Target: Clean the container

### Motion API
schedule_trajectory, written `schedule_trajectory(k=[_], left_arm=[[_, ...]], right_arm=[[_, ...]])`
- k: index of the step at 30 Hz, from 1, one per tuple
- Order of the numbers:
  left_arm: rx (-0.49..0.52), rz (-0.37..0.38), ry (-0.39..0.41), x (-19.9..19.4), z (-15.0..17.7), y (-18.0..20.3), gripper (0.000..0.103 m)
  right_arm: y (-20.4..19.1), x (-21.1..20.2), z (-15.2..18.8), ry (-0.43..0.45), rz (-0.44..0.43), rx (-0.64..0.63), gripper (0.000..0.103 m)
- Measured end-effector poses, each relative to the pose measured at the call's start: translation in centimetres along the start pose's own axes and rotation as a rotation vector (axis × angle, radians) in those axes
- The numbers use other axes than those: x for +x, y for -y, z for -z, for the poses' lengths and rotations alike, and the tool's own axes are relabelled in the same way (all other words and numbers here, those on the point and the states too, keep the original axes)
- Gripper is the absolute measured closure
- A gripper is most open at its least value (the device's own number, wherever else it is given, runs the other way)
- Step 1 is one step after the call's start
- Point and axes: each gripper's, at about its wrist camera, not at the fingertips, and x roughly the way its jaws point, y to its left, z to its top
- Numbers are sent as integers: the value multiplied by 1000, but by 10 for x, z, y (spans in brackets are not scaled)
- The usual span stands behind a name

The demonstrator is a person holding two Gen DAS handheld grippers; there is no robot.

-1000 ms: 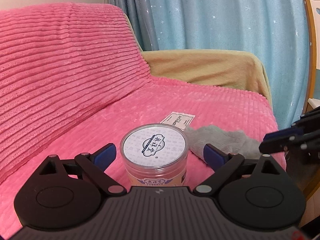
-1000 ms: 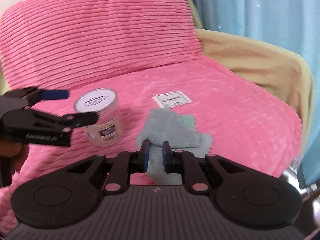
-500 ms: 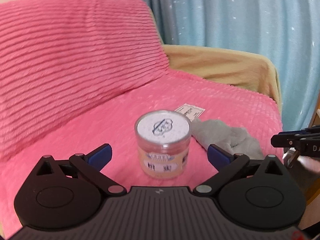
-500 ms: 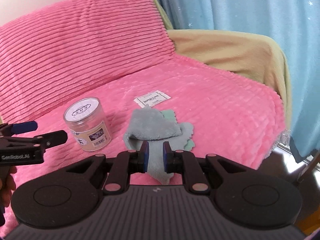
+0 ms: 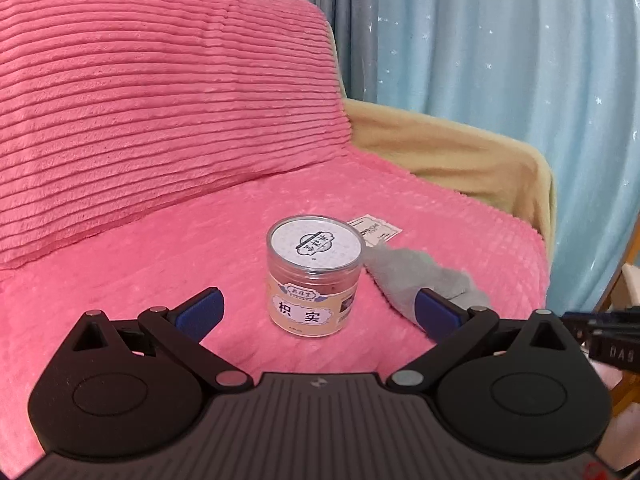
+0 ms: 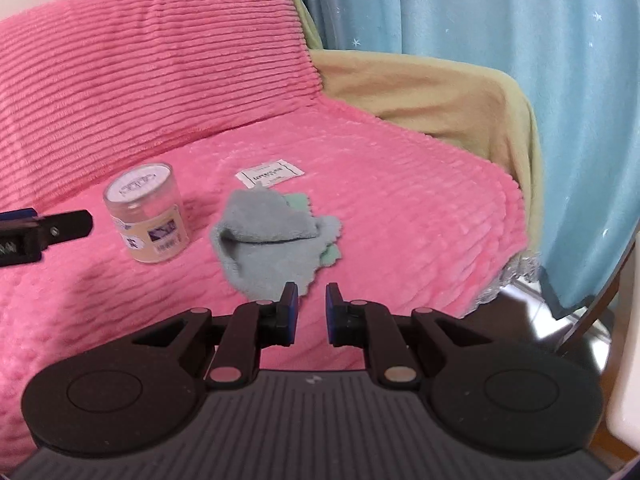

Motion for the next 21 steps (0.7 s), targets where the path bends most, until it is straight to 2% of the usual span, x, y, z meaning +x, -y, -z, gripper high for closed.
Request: schedule_trajectory(k=[2,6,14,21], left_arm=[[34,-25,11,0,0,4,1],[62,-74,-15,8,4,9,1],[53,-68,-35,16,7,9,1],[99,-56,-39,19,8,15,1]], right_arm=[[-5,3,-1,4,-12,7,93],[-17,8,-3,9,-39,3,93],[-26,19,-11,9,-69,-6,93],[-23,24,-12,-6,-89,19,93]])
